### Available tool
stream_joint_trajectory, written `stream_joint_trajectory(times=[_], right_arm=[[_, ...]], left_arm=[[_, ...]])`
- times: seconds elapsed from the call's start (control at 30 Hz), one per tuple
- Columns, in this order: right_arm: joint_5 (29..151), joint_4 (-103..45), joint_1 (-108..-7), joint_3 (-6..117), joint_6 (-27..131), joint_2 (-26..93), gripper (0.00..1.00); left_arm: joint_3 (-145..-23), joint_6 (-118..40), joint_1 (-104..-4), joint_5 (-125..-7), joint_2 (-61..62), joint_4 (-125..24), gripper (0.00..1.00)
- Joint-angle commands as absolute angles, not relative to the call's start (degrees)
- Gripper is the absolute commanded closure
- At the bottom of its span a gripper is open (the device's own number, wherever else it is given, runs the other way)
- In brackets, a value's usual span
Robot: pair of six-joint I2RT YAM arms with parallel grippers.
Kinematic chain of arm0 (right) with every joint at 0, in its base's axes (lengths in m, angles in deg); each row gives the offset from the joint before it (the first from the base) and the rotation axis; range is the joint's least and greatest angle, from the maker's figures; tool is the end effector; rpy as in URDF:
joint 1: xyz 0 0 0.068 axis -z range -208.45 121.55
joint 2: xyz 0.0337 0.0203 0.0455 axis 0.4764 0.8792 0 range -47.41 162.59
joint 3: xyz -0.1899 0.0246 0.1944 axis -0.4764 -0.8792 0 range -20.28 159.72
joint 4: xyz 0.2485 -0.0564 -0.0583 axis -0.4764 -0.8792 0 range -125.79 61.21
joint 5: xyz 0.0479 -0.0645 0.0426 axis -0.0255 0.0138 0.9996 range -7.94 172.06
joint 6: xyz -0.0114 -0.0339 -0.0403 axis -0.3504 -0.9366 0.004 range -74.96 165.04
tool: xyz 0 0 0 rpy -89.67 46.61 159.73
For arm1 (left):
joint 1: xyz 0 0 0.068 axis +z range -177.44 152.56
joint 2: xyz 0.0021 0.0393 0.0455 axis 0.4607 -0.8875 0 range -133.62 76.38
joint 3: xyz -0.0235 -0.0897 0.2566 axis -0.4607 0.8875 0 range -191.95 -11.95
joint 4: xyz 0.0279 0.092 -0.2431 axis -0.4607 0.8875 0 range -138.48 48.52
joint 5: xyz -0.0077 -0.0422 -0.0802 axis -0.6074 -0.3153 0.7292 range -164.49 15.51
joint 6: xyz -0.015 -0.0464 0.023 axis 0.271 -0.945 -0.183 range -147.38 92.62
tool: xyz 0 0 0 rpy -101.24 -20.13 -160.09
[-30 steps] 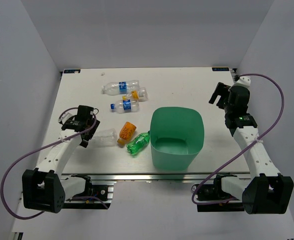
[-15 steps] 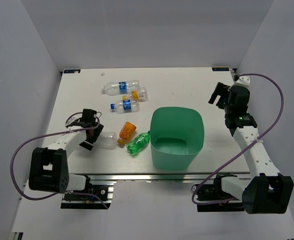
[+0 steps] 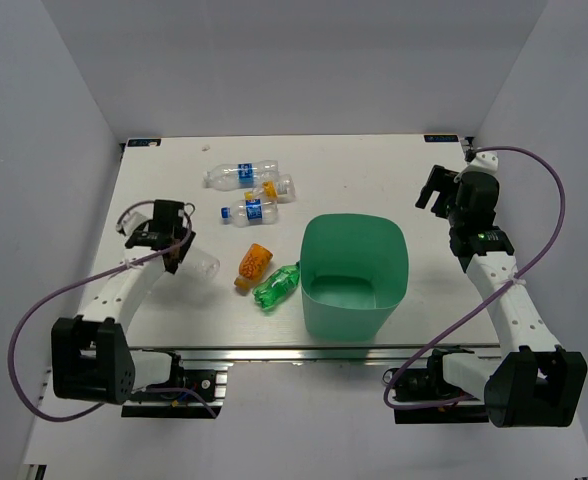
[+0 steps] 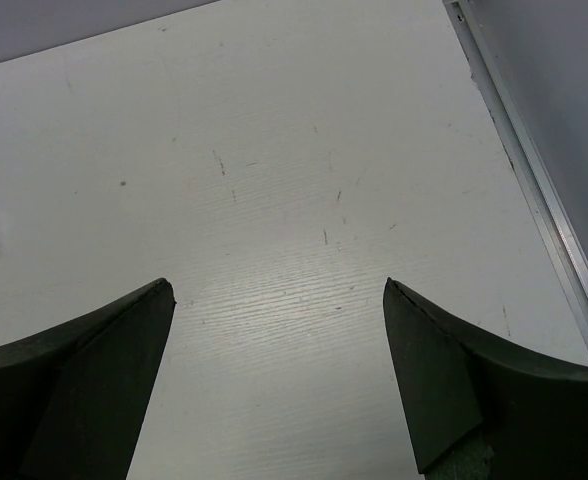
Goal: Put the plastic bottles in the bin
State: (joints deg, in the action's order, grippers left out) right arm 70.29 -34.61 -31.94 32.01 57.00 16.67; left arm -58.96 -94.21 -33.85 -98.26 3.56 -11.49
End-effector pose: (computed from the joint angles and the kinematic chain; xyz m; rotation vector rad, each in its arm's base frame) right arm 0.2603 0.0086 0.3267 0.2782 1.8507 -0.0069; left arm 0.2374 -0.0122 0.2183 -1.3785 2.1131 0.0619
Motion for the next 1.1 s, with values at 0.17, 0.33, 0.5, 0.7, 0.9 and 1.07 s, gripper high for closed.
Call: stream_joint_trajectory(times=[0.17, 0.33, 0.5, 0.7, 0.9, 1.07], right_arm=[[71.2, -31.0, -31.8, 31.8, 56.0, 12.6, 0.11], [71.1, -30.6, -31.8, 31.2, 55.4, 10.8, 0.11], [70.1, -30.9, -31.8, 31.0, 55.1, 10.4, 0.11], [70.1, -31.1, -31.8, 31.2, 55.1, 11.1, 0.11], [69.9, -31.9, -31.9, 31.5, 55.1, 12.2, 0.11], [69.8, -32.3, -31.8, 31.6, 55.1, 12.6, 0.11]], left_arm=[[-76.1, -80.2, -36.7, -89.7, 11.4, -27.6, 0.61], [-88.1, -66.4, -54.0, -91.7, 6.9, -32.5, 0.63], [-93.6, -57.9, -66.0, -78.0, 2.6, -36.0, 0.6], [-97.1, -51.6, -77.4, -70.4, -2.2, -33.5, 0.58], [-96.2, -50.4, -81.1, -68.8, -2.7, -33.6, 0.53], [-94.5, -51.0, -81.7, -68.2, -2.8, -34.1, 0.38]])
